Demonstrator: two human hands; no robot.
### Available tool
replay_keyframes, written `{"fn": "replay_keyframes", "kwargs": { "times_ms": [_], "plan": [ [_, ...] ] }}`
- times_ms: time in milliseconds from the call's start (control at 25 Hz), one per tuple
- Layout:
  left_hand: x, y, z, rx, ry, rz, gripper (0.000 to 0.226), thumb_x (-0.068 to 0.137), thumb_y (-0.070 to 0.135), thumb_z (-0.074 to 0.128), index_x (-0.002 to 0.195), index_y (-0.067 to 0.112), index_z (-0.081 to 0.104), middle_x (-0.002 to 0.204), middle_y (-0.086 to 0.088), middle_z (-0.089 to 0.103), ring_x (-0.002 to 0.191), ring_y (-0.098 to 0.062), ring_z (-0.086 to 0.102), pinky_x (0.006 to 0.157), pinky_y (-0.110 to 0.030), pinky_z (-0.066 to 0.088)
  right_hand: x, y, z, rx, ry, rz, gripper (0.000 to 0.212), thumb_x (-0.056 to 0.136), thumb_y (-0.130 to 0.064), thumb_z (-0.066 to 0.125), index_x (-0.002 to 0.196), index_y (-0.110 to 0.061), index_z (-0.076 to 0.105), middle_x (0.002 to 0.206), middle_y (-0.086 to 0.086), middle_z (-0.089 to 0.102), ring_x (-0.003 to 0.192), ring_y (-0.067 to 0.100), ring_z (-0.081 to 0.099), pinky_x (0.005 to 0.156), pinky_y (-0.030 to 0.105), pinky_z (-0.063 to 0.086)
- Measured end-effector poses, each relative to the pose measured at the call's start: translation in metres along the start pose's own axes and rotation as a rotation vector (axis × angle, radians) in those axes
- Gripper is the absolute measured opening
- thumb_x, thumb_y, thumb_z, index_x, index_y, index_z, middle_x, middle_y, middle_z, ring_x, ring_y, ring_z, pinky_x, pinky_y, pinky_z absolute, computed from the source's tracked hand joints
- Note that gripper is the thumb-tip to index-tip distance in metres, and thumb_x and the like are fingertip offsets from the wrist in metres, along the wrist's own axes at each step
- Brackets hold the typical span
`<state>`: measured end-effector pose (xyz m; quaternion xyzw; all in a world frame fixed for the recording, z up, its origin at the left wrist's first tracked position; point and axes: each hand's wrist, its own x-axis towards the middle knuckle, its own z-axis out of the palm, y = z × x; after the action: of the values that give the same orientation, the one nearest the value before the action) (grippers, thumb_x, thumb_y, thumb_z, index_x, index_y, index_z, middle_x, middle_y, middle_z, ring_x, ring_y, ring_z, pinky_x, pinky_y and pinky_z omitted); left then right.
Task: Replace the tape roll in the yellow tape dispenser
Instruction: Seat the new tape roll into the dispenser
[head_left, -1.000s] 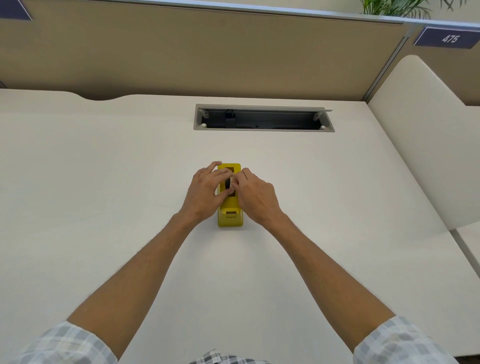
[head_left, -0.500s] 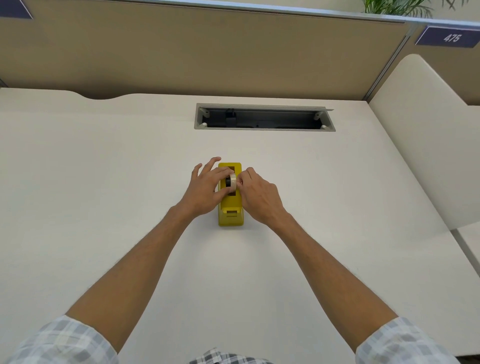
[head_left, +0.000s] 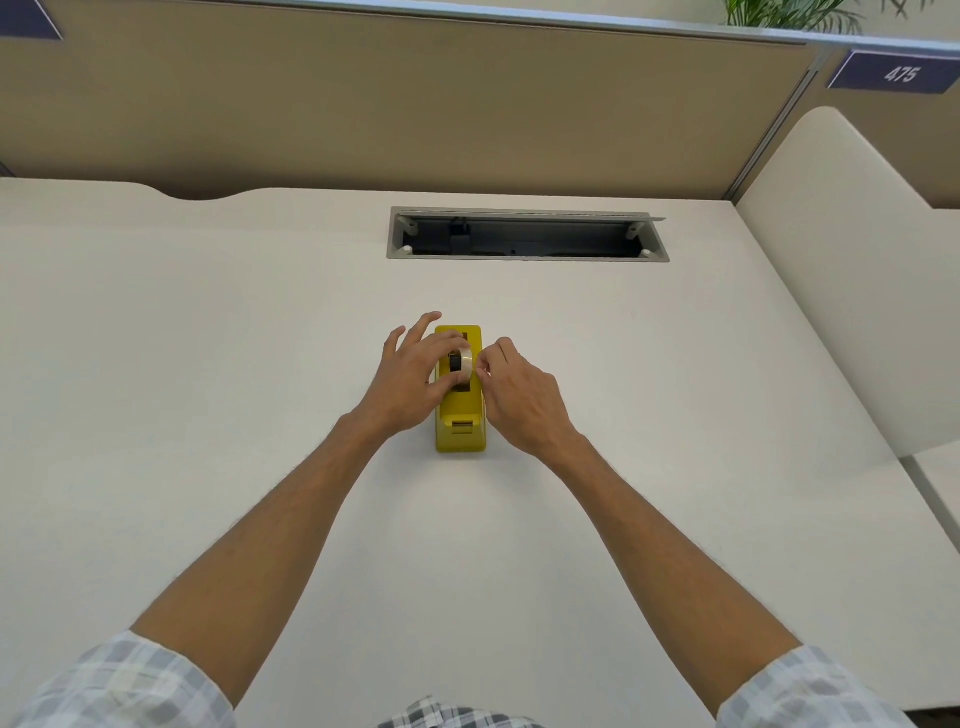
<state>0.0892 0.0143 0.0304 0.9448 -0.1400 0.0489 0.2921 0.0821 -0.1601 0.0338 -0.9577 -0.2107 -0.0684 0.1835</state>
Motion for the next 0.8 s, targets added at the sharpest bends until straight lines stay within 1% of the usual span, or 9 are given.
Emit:
{"fn": "replay_keyframes", "kwargs": {
  "times_ms": [80,160,240,320,400,520,640,720,800],
  "plan": [
    [0.001,0.000,0.000,0.001,0.003,0.017,0.037,0.095,0.032,0.054,0.130,0.020,0.055,0.144,0.000,0.049,0.146,-0.019,0.019,0.118,-0.049,0.012,0.001,-0.002,-0.001,0.152,0.041,0.028,0.017,0.102,-0.022,0.040,0.106,-0.009,0.051,0.106,0.005,0.050,0.063,0.021,0.049,0.049,0.030,0.036],
    [0.001,0.000,0.000,0.006,0.001,0.011,0.038,0.096,0.032,0.053,0.131,0.019,0.055,0.142,0.001,0.051,0.145,-0.018,0.021,0.117,-0.050,0.013,0.002,-0.004,0.000,0.341,0.064,0.072,0.014,0.101,-0.020,0.042,0.105,-0.010,0.051,0.110,0.003,0.051,0.070,0.023,0.056,0.057,0.038,0.047],
    [0.001,-0.001,0.001,0.010,-0.003,0.007,0.038,0.096,0.032,0.052,0.132,0.018,0.055,0.142,0.001,0.051,0.145,-0.018,0.022,0.117,-0.050,0.014,0.003,-0.006,0.002,0.490,0.050,0.129,0.013,0.101,-0.019,0.044,0.105,-0.010,0.052,0.108,0.003,0.055,0.074,0.023,0.058,0.067,0.045,0.051],
    [0.000,-0.001,0.001,0.012,-0.009,-0.001,0.039,0.096,0.032,0.051,0.133,0.018,0.054,0.143,0.000,0.051,0.145,-0.017,0.022,0.117,-0.050,0.013,0.004,-0.007,0.003,0.588,0.039,0.186,0.013,0.101,-0.018,0.045,0.105,-0.010,0.053,0.104,0.005,0.059,0.071,0.026,0.059,0.070,0.051,0.052],
    [0.001,-0.001,-0.001,0.020,-0.022,-0.010,0.039,0.097,0.032,0.050,0.134,0.018,0.054,0.143,0.001,0.050,0.146,-0.017,0.020,0.118,-0.050,0.011,0.004,-0.007,0.003,0.619,0.034,0.209,0.012,0.101,-0.019,0.045,0.104,-0.011,0.054,0.097,0.006,0.061,0.068,0.030,0.061,0.068,0.052,0.053],
    [0.002,-0.001,-0.003,0.050,-0.053,-0.013,0.038,0.099,0.031,0.047,0.135,0.018,0.052,0.145,0.002,0.048,0.147,-0.015,0.015,0.118,-0.049,0.007,0.001,-0.007,0.002,0.590,0.020,0.202,0.010,0.101,-0.020,0.044,0.101,-0.015,0.052,0.086,0.003,0.061,0.066,0.028,0.061,0.067,0.051,0.052],
    [0.003,0.001,-0.002,0.054,-0.062,-0.022,0.039,0.099,0.031,0.045,0.137,0.021,0.047,0.151,-0.003,0.039,0.147,-0.019,0.016,0.119,-0.049,0.005,-0.003,-0.008,0.002,0.584,0.025,0.201,0.010,0.101,-0.021,0.043,0.101,-0.016,0.051,0.087,0.003,0.060,0.067,0.027,0.060,0.068,0.051,0.052],
    [0.002,0.002,-0.001,0.037,-0.037,-0.024,0.039,0.099,0.030,0.045,0.138,0.026,0.046,0.153,-0.007,0.033,0.146,-0.022,0.019,0.119,-0.047,0.004,-0.003,-0.011,0.002,0.641,0.042,0.232,0.010,0.101,-0.020,0.043,0.101,-0.014,0.052,0.087,0.006,0.061,0.068,0.031,0.060,0.068,0.053,0.051],
    [0.000,0.002,0.000,0.007,-0.013,-0.005,0.034,0.099,0.027,0.047,0.132,0.028,0.052,0.150,-0.004,0.040,0.146,-0.021,0.017,0.118,-0.048,0.004,-0.002,-0.013,0.000,0.699,0.052,0.270,0.012,0.101,-0.020,0.044,0.100,-0.011,0.052,0.081,0.008,0.062,0.067,0.035,0.059,0.067,0.053,0.052]
  ]
}}
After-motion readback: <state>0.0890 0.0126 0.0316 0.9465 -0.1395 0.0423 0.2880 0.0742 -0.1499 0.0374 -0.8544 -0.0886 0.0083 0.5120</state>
